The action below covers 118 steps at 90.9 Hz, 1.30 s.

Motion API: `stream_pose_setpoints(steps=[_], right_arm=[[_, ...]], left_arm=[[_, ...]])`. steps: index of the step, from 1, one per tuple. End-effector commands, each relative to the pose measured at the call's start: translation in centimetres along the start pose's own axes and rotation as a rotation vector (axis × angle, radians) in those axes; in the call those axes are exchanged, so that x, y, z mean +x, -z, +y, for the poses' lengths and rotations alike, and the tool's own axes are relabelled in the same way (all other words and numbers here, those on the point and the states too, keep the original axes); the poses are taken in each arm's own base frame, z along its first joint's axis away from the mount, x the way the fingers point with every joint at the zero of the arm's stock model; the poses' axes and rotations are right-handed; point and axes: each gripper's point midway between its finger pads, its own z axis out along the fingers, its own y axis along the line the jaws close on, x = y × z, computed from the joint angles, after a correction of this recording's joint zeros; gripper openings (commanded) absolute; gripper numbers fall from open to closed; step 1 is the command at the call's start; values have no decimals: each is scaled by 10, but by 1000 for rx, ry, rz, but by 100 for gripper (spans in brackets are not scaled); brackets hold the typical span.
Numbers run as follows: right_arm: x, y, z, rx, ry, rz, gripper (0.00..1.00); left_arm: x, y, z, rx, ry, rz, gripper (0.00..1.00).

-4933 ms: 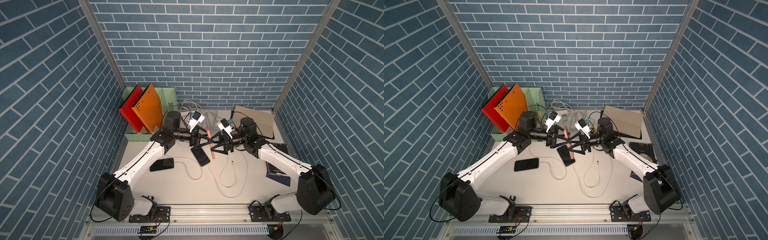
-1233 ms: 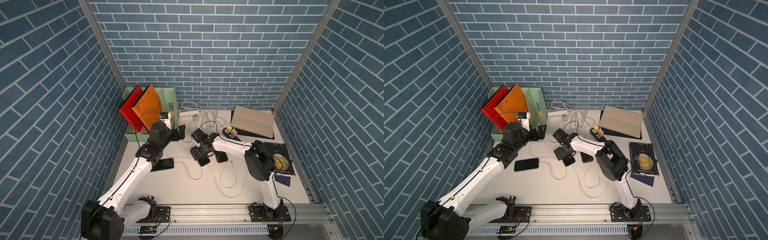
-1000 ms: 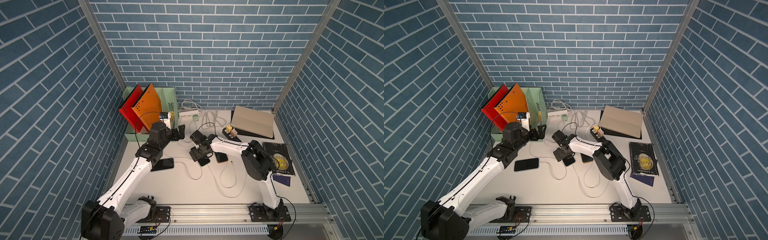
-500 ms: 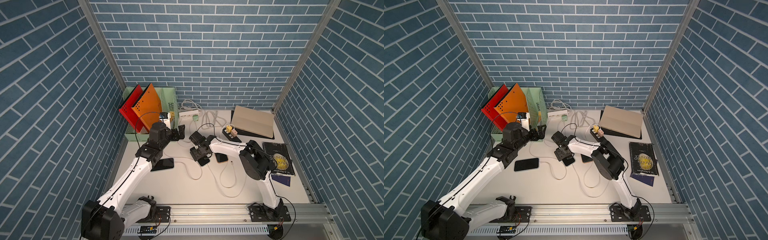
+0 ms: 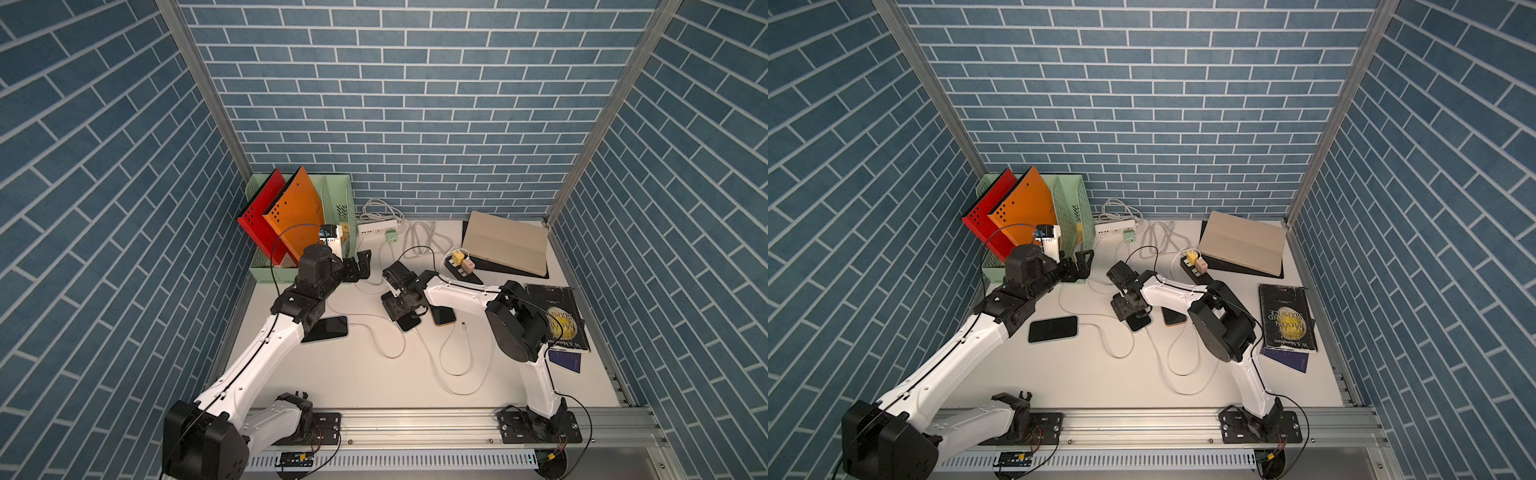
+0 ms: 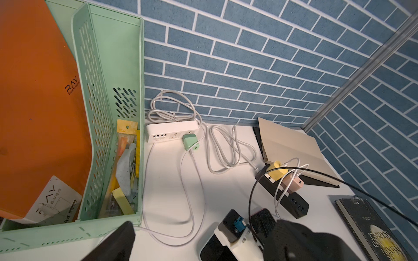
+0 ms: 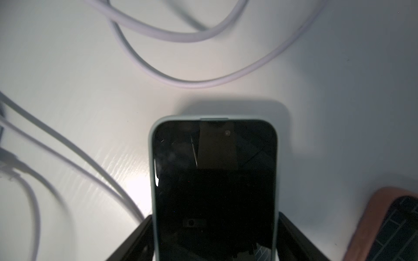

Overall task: Unplug the charging cable from the phone
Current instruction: Pick up the phone at the center of the board.

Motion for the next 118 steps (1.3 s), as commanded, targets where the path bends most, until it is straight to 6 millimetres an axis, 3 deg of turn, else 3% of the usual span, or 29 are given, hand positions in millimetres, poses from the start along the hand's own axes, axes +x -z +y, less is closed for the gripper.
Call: stream_pose_setpoints(steps=[1,15,42,71,100,118], right_arm=[[-46,56,-2,-119,-20,-198,41],[-57,86,-11,-313,-103,-279,39],[-76,163,-20,-704,-178,-498,38],[-72,259,-9,-1069,-63,-735,38],[-51,323,13,-1335,83,-817,37],[-48,333,21,-1377,133,-840,36]], left_arm=[[-3,0,-13,77,-7,5,100],[-1,-4,-30,174,-9,30,100],[0,3,-75,441,-23,73,100],[-2,35,-126,786,-34,120,100],[7,55,-148,946,-46,179,100],[18,55,-160,993,-48,226,100]])
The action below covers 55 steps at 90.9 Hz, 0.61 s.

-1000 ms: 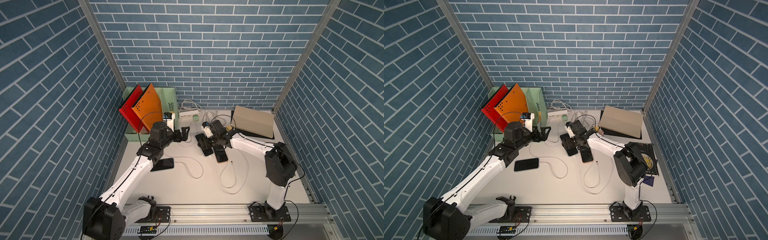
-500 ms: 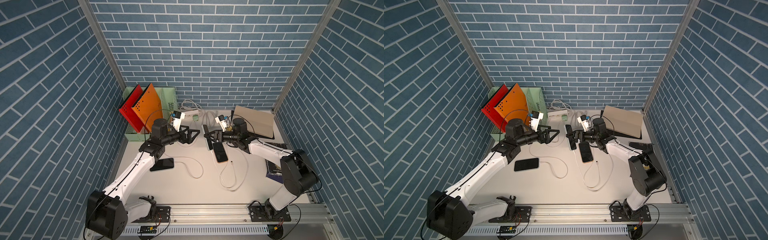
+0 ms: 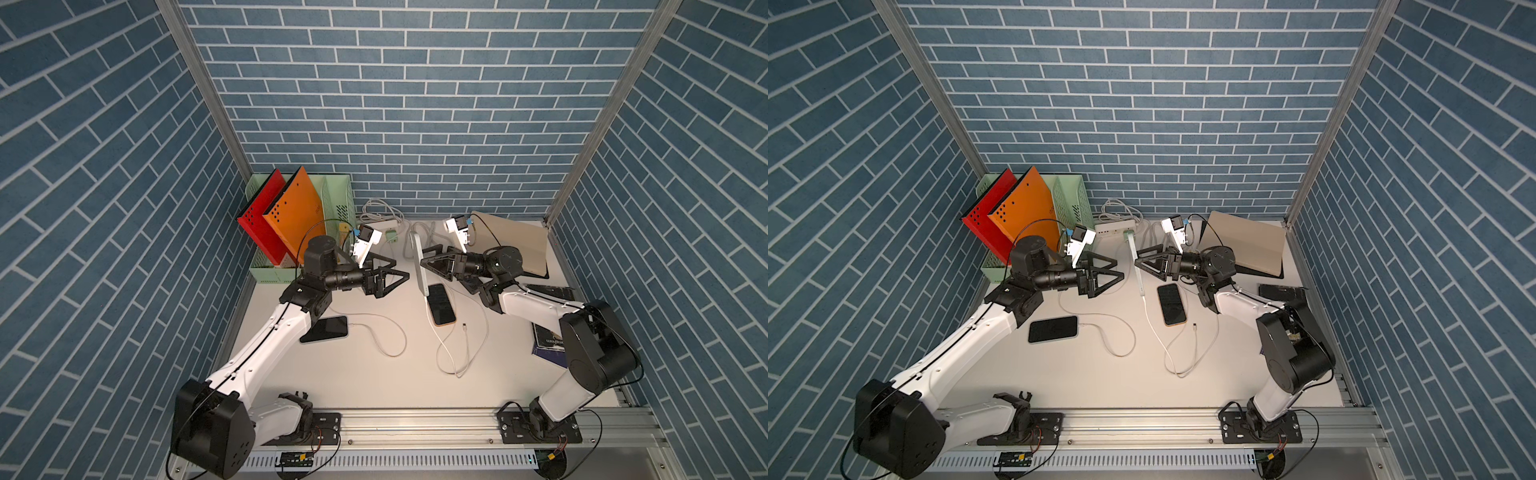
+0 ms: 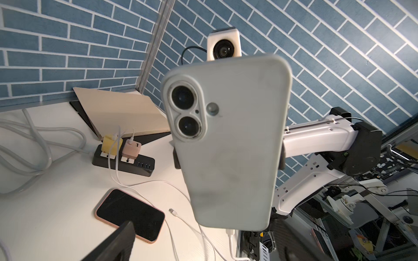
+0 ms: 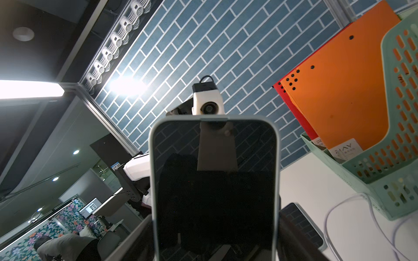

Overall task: Unplug the charging cable from the phone
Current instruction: Pick up the phone at the center of the board.

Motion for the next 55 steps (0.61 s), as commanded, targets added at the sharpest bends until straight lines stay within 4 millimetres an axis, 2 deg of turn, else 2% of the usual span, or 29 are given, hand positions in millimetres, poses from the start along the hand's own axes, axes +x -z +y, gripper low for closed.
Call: stream_pose_setpoints(steps=[1,21,41,55], right_arm=[[-4,-4,32,-104,80,7,36],[-7,-6,25,-79,95,-15,32],[-5,-15,9,5,103,-10,31],[-4,-20,13,2,104,-11,31]], left_arm=[[-4,-6,-15,72,-27,17,100],[-5,-8,-24,94,-40,21,100],[4,-18,-25,109,-22,51,100],[8,-22,-25,110,-25,61,100]])
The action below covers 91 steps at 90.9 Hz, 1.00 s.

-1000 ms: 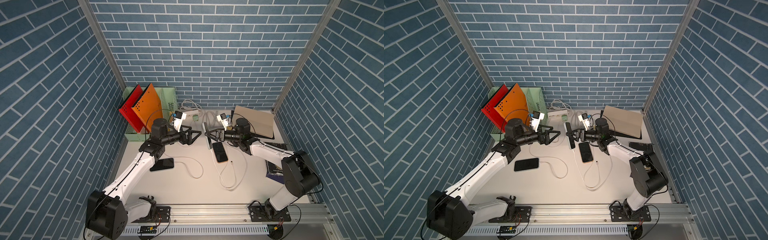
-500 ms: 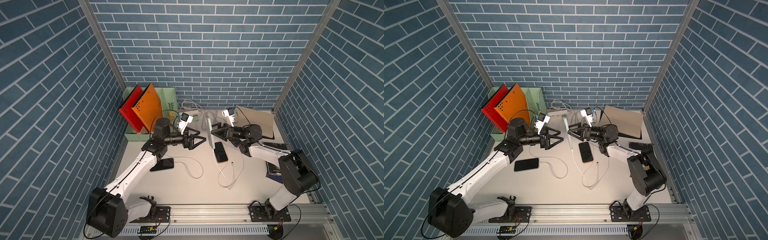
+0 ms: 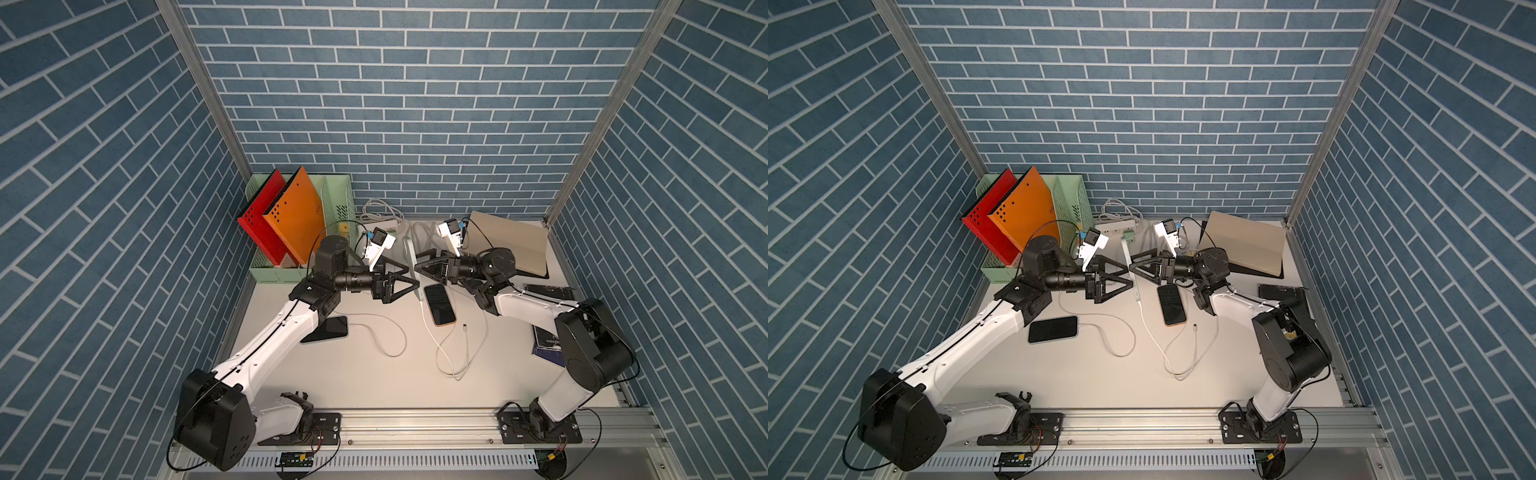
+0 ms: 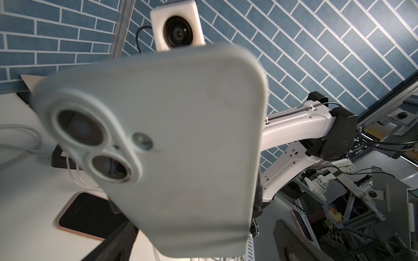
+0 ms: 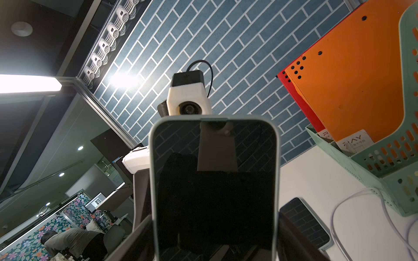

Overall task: Unplug the charging cable from the phone
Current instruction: Pick up the phone at the center of the board.

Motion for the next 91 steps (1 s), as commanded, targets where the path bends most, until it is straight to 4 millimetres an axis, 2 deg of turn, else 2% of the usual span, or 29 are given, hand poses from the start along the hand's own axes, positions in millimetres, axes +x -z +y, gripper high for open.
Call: stream_pose_setpoints(steps=[1,38,58,71,79,85,91], right_arm=[[-19,-6,24,-16,122,-42,31],[-20,-11,29,-26,138,-55,30],[-18,-11,27,-25,133,-49,31],[-17,-11,28,-27,133,-45,33],[-16,-10,28,-27,134,-39,39],[-15,-10,29,-30,144,-28,46],[-12,-9,31,-29,159,-12,60]], left_arm=[[-4,-3,-6,19,-29,2,100],[0,-5,-5,10,-33,14,99],[0,-5,-4,8,-31,16,81],[-1,-5,-3,1,-30,12,62],[-2,-5,-4,-2,-35,9,41],[-3,-4,-3,-10,-37,5,23],[-3,-3,-2,-21,-41,0,12]])
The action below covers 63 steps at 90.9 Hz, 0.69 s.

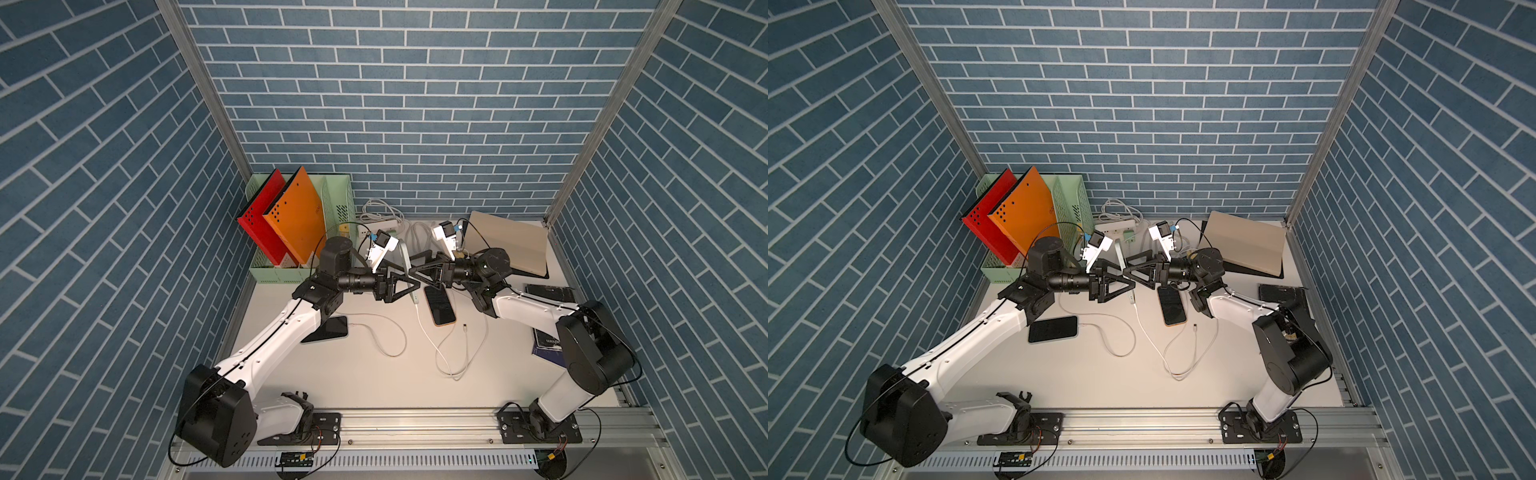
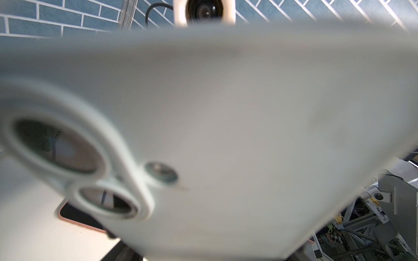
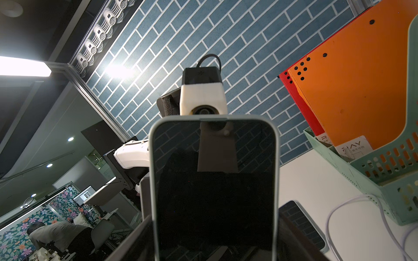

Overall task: Unplug the charging cable from the phone
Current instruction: Pick up the phone at the center of the board.

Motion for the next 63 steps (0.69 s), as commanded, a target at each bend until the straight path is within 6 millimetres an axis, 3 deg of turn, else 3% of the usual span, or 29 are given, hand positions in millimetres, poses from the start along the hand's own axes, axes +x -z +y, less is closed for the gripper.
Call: stream_pose_setpoints(steps=[1,5,31,51,63], right_arm=[[-17,0,27,-32,99,-14,62],[-15,3,29,-30,112,-7,70],[0,22,41,-14,160,40,99],[24,32,32,65,136,80,99],[35,38,26,122,120,92,91]], left_arm=[[-11,2,-9,2,-59,-22,10],[-11,3,-9,-1,-66,-25,0],[-27,13,-16,-54,-128,-88,0],[-42,19,-17,-76,-145,-134,0],[-49,22,-17,-88,-157,-150,0]])
